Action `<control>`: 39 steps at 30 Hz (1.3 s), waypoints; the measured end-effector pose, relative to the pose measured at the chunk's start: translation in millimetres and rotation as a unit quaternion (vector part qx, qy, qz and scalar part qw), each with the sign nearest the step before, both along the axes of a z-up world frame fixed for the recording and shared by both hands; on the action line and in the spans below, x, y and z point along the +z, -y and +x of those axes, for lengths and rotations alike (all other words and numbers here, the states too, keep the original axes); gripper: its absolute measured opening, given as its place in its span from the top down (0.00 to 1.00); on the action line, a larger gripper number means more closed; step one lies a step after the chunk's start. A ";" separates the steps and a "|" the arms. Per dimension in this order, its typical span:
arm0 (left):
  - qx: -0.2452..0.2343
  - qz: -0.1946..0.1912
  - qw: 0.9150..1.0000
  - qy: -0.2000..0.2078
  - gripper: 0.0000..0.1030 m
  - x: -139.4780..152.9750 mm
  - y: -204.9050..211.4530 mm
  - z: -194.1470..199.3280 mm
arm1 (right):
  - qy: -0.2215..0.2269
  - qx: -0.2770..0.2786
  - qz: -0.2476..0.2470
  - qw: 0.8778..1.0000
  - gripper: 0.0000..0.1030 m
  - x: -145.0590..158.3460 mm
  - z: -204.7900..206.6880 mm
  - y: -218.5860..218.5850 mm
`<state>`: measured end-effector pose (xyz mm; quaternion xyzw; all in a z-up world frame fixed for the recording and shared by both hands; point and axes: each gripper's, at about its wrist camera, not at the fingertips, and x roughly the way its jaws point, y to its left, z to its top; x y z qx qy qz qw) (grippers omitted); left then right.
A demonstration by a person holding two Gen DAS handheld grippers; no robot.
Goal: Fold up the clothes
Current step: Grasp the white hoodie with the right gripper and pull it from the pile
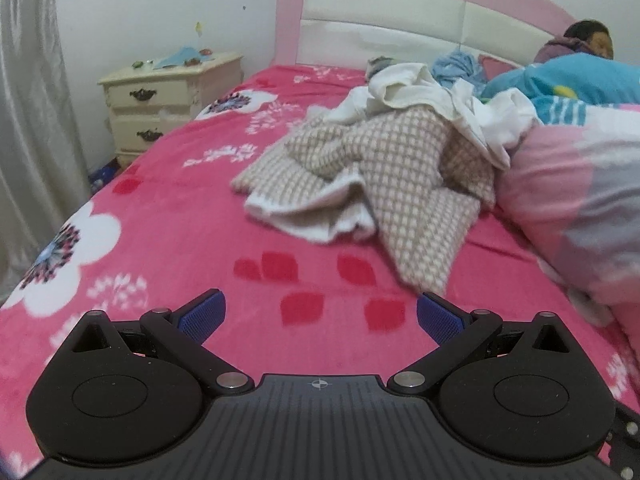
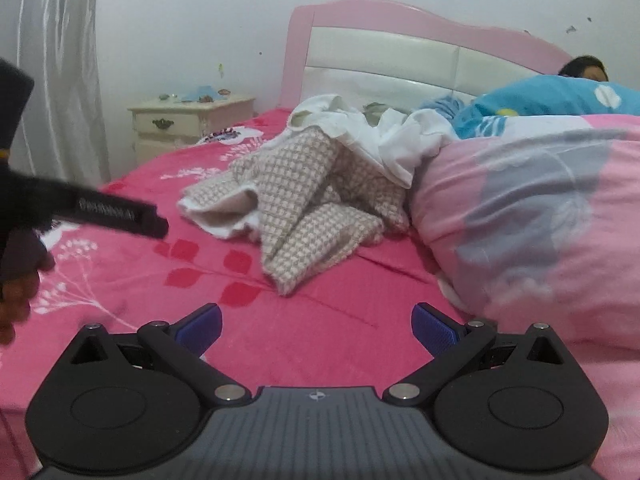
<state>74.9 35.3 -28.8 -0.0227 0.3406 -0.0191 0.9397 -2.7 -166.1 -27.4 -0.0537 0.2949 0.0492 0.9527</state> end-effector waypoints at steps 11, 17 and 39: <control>0.036 -0.054 0.998 -0.001 0.01 -36.7 -21.5 62.5 | 0.125 0.016 -0.106 0.986 0.01 -16.3 120.1 -8.3; 0.039 -0.071 0.997 -0.001 0.08 -44.7 -25.3 68.0 | 0.158 0.050 -0.278 0.946 0.22 -32.9 235.5 -30.2; -0.029 -0.189 0.982 0.002 0.29 -12.9 -31.9 81.2 | 0.067 0.194 0.134 0.970 0.97 29.0 213.2 53.8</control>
